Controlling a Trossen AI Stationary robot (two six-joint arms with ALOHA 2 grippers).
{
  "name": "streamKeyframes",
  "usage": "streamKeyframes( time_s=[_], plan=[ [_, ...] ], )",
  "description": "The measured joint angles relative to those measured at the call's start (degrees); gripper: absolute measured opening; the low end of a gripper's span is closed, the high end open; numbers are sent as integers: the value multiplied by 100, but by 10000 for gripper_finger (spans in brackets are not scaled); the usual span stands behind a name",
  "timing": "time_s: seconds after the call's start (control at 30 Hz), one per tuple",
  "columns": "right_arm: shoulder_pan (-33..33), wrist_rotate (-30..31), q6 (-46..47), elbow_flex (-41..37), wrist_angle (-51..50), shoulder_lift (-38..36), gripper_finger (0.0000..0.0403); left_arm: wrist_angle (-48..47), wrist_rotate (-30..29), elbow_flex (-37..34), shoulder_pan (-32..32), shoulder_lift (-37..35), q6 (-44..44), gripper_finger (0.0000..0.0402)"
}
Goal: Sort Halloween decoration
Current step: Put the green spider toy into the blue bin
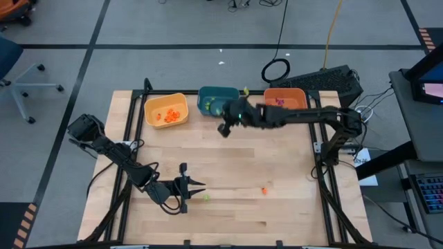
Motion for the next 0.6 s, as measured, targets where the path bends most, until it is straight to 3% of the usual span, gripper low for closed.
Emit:
streamKeyframes(
  time_s=[0.3,0.6],
  plan=[
    [-1012,-36,-84,310,-633,63,0,1,1,0,0,0,0,75],
    [-1120,-29,-85,308,-342,754,0,-14,-32,0,35,0,130,75]
  ],
)
